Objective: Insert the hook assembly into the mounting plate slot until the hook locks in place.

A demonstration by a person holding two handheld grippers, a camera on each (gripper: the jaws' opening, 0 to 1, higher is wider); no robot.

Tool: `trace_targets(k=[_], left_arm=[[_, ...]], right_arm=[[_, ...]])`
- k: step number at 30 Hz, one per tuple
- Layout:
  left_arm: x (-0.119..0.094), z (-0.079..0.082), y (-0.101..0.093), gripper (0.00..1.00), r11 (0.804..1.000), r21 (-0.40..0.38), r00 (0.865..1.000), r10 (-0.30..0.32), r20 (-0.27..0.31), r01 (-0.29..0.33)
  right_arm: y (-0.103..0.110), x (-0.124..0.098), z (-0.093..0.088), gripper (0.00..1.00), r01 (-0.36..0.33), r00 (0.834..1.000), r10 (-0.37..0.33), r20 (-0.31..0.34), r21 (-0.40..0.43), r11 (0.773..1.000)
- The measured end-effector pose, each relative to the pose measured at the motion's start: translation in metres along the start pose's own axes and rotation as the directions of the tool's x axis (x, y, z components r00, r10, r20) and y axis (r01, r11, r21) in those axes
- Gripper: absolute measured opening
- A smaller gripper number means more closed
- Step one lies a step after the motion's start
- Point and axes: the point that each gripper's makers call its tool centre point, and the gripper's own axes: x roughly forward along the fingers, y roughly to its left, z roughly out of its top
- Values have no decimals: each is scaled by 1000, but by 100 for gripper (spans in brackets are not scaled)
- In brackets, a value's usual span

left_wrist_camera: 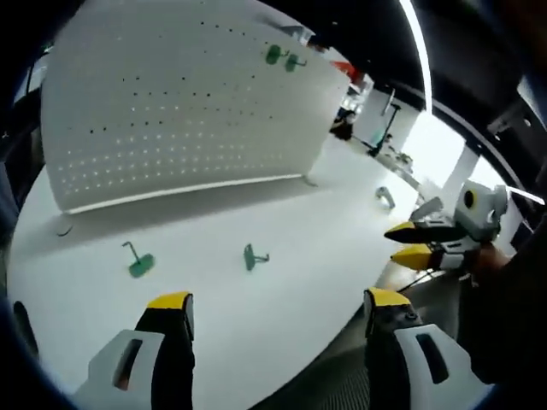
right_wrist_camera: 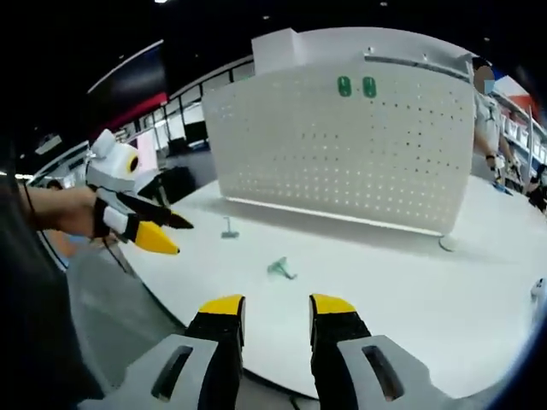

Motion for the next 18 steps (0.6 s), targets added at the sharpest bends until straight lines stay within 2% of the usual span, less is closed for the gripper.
trace_targets(k=[3, 6, 11, 18], left_arm=[[10, 0, -5, 88, 1000, -4, 1000, -23, -7, 23], [22, -4, -5, 83, 999, 31, 999, -27, -42, 28], [38, -4, -3, 77, 1000, 8, 998, -29, -52, 30], [68, -4, 2, 70, 998, 49, 994, -21, -107, 26]], right_arm=[[2, -1, -5, 29, -12, 1000, 11, -20, -9, 1000], [3, -3, -8, 29, -21, 999, 21, -33, -8, 1000], [2, -5, -9, 29, -29, 999, 28, -46, -8, 1000], [1, -7, -12, 29, -43, 996, 39, -77, -45, 998]])
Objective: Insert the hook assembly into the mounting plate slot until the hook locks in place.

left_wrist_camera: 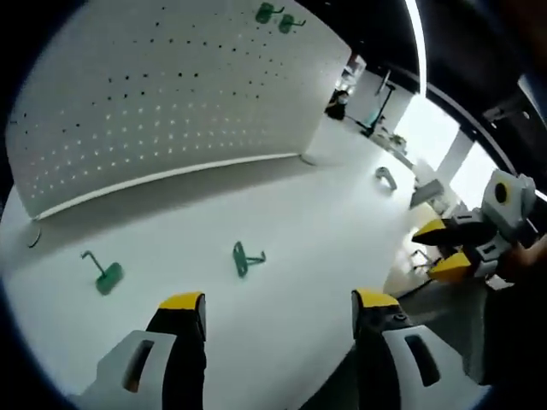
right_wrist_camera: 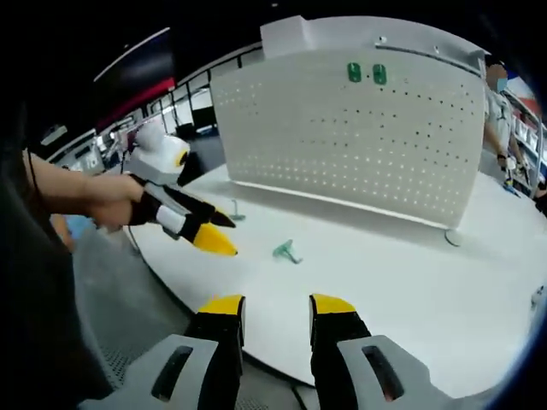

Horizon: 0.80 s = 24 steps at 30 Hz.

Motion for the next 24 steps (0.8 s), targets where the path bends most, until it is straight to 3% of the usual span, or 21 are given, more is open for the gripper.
trace_targets(k=[11, 20, 24], left_arm=[[39, -9, 9, 61, 996, 85, 995, 7, -96, 1], [55, -4, 13, 59, 995, 100, 993, 5, -116, 6], [63, -7, 20, 54, 994, 106, 990, 7, -142, 8]], right_arm=[[7, 4, -8, 30, -51, 998, 51, -47, 9, 999], [12, 3, -4, 29, -71, 997, 71, -34, -5, 997], [14, 2, -2, 28, -84, 996, 84, -35, -20, 996]])
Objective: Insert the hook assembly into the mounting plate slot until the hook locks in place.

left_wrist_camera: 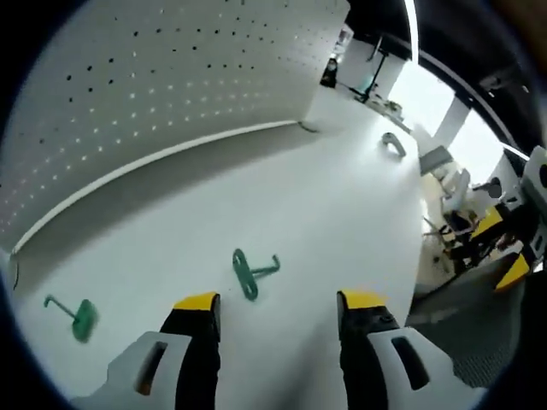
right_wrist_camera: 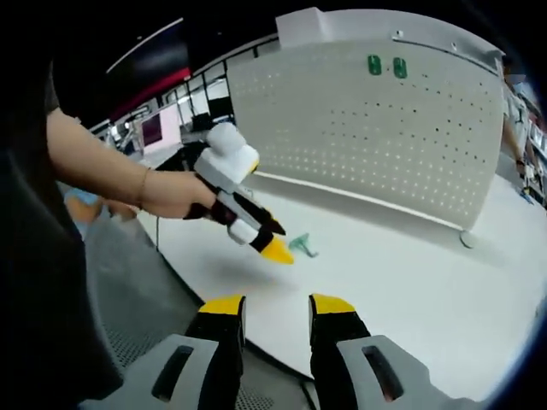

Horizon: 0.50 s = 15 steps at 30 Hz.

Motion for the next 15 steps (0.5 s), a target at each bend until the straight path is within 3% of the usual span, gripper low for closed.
trace_targets(k=[3, 6, 15], left_arm=[[3, 0, 5, 51, 1000, -6, 1000, 4, -9, -4], [4, 0, 7, 51, 1000, -6, 1000, 9, -28, -9], [13, 7, 7, 35, 999, 43, 998, 17, -53, -15]], right_arm=[[1, -6, 10, 28, 2, 999, -1, 36, -34, 999], [3, -8, 12, 28, -11, 999, 13, 30, -53, 999], [3, -6, 7, 28, -35, 999, 35, 5, -40, 999]])
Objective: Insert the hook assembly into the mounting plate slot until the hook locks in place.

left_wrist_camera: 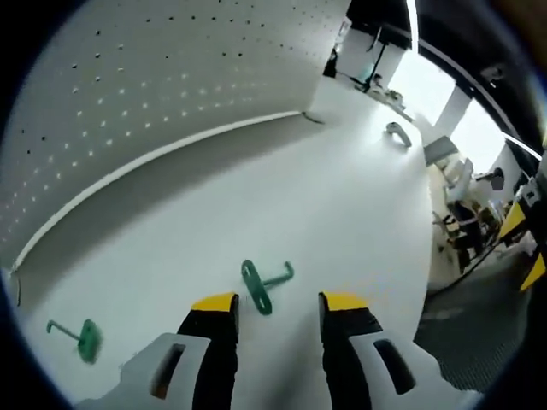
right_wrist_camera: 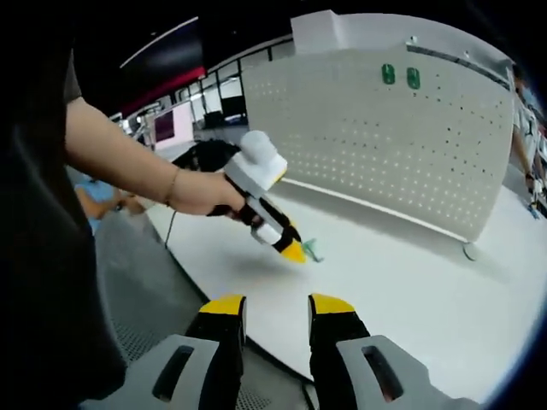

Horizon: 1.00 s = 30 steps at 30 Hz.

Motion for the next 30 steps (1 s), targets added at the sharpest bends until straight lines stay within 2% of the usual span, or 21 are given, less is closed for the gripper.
trace_targets(k=[5, 8, 12, 16, 26, 30], left_arm=[[5, 0, 6, 26, 1000, -25, 999, 14, -29, -15], [6, -4, 10, 21, 999, -14, 998, 32, -58, -32], [6, -4, 14, 17, 998, -50, 997, 38, -66, -41], [7, -5, 17, 11, 997, -54, 995, 41, -86, -46], [6, -4, 19, 5, 998, -23, 994, 51, -102, -53], [3, 1, 22, 4, 998, 2, 994, 68, -81, -68]], right_arm=[[-6, -2, 2, 28, 23, 1000, -23, 13, 24, 999], [-7, -3, 1, 28, 29, 999, -29, 14, 31, 999], [-7, -2, -2, 28, 27, 1000, -27, 6, 44, 999], [-9, 0, -1, 28, 27, 1000, -27, 6, 45, 999], [-9, 1, -4, 28, 25, 1000, -24, -4, 51, 998], [-9, 1, -6, 28, 24, 1000, -24, -8, 54, 998]])
